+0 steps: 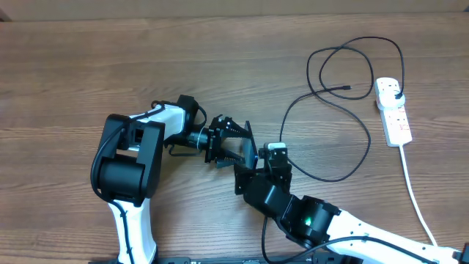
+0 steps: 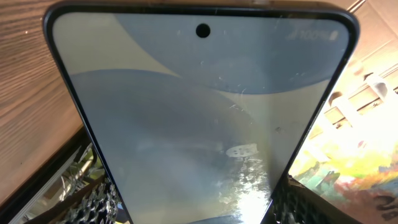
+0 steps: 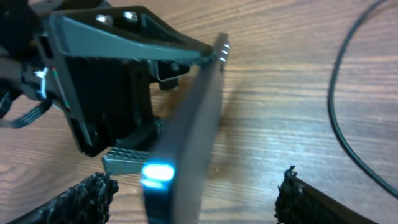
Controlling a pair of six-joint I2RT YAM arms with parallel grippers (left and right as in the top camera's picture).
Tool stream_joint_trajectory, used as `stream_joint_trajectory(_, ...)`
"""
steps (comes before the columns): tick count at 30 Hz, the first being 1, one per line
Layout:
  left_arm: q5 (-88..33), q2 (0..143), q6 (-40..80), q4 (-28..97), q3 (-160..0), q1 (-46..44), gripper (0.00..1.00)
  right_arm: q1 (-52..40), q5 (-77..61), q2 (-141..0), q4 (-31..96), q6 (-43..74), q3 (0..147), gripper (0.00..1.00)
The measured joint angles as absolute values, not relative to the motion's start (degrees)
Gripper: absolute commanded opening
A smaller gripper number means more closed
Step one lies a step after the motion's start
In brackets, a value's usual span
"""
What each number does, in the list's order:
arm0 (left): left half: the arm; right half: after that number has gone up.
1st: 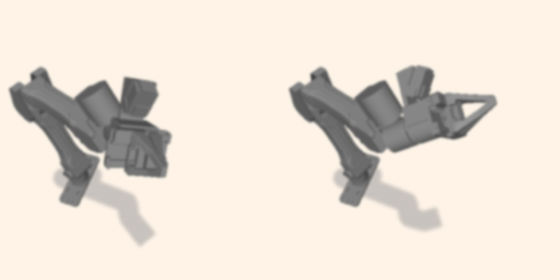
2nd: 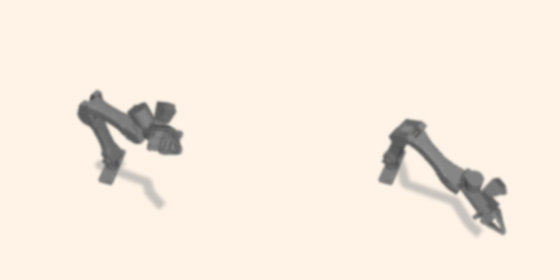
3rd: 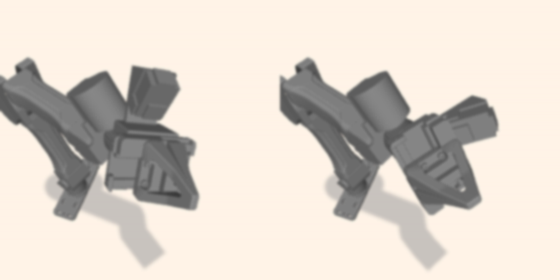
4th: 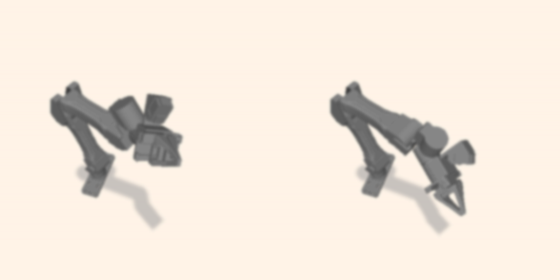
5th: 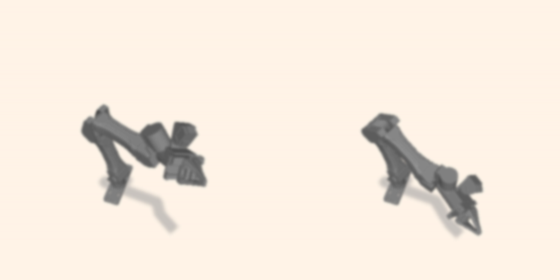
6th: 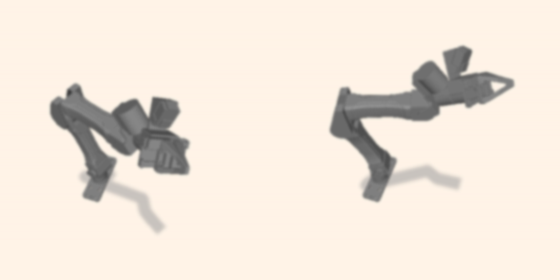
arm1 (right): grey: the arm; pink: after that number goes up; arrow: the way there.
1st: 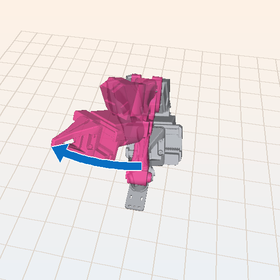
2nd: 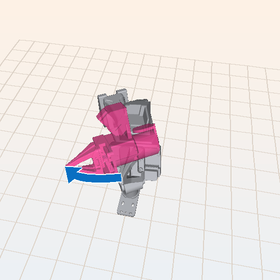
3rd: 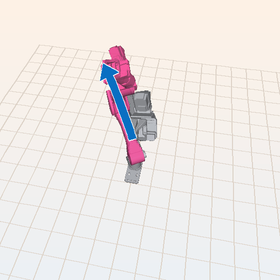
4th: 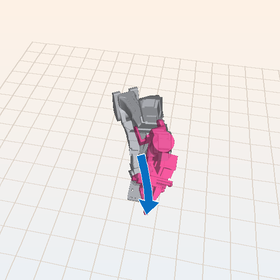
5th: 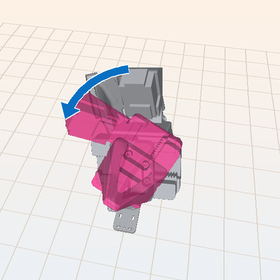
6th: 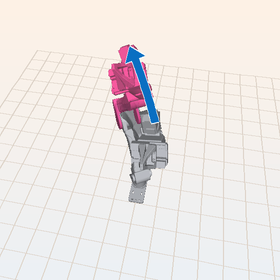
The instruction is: Plug charger to phone and switch on socket
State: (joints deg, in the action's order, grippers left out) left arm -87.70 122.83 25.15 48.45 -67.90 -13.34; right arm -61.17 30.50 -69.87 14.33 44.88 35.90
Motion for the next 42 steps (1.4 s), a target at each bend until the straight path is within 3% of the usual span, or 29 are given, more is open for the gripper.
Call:
stream_joint_trajectory(9, -87.7, 122.83, 25.12, 48.01, -67.9, -13.34, 0.63, -61.17, 30.48, -73.56, 9.39, 41.65, 35.9, 0.66)
stream_joint_trajectory(13, -87.68, 122.83, 25.1, 48.01, -67.9, -13.34, 0.63, -61.17, 30.5, -73.65, 8.4, 39.51, 35.9, 0.66)
stream_joint_trajectory(19, -87.7, 122.83, 25.1, 48.01, -67.9, -13.34, 0.63, -61.17, 31.4, -77.49, 7.62, 38.0, 35.9, 0.55)
stream_joint_trajectory(25, -87.68, 122.83, 24.95, 48.01, -67.9, -13.34, 0.63, -61.17, 32.62, -78.22, 4.8, 36.6, 35.9, 0.52)
stream_joint_trajectory(42, -87.7, 122.83, 24.93, 48.01, -67.9, -13.34, 0.63, -57.08, 29.32, -78.24, 4.25, 35.99, 35.9, 0.31)
